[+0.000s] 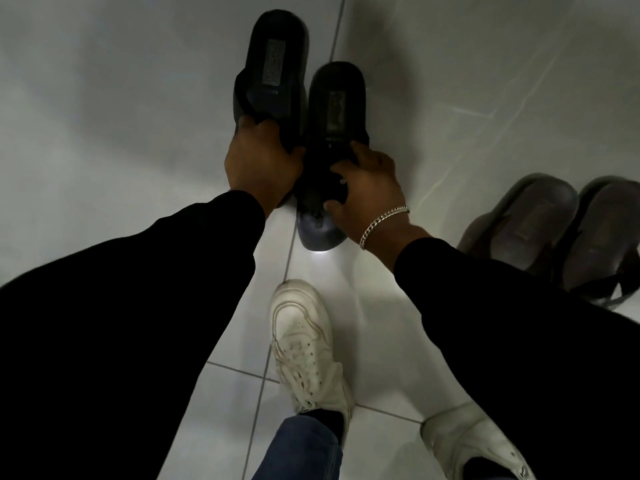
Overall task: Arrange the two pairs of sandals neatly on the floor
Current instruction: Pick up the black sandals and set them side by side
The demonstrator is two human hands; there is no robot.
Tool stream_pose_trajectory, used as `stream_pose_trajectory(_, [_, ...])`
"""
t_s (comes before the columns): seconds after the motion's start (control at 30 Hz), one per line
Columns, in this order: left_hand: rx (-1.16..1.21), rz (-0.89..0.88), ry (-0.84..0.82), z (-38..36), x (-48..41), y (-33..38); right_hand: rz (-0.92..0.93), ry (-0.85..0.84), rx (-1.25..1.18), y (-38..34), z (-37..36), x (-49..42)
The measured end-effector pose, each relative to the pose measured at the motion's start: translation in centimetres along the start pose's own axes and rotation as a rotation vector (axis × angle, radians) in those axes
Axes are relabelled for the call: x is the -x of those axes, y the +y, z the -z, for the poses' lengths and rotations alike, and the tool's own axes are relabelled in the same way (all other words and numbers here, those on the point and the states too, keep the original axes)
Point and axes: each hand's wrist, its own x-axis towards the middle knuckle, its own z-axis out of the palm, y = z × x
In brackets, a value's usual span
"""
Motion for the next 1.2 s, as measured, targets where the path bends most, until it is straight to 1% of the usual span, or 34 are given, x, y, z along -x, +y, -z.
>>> stream_pose_trajectory(0.1, [0.064,0.001,0.017,0.1,-0.4,-0.6,-0.009,0.017,-0.02,-0.3,-0.9,-1.0])
stream_pose_trajectory(0.3, [0.029,-0.054,0.025,0.9,-1.4,-2.3,0.018,0.068,-0.099,-0.7,-0.8,-3.6])
stream_pose_trajectory(0.47, [0.011,-0.067,0.026,1.5,-1.9,-2.9,0.021,0.058,-0.112,-1.1,0.2,-6.1])
stream_pose_trajectory(0.7, [0.007,-0.055,-0.006,1.9,-1.9,-3.6,0.048,0.012,-0.136,-1.9,0.5,-7.0])
stream_pose_trajectory(0.87, [-0.079,-0.053,-0.003,2.4,-1.2,-3.3,0.079,0.004,-0.131,-2.6,0.9,-6.7])
stream_pose_trajectory(0.97, [-0.07,-0.118,0.053,2.8,-0.2,-1.7,0.077,0.027,-0.157,-2.5,1.8,-5.5])
stream_pose_trajectory(1.03, [-0.025,-0.182,0.07,2.8,0.6,0.0,0.059,0.083,-0.166,-1.7,2.6,-4.2])
stream_pose_trajectory(1.1, [0.023,-0.255,0.027,2.5,1.7,2.1,0.038,0.11,-0.142,-0.1,3.7,-2.3])
stream_pose_trajectory(1.2, [0.06,-0.34,-0.079,1.3,3.7,5.6,-0.022,0.152,-0.119,2.9,5.7,0.6])
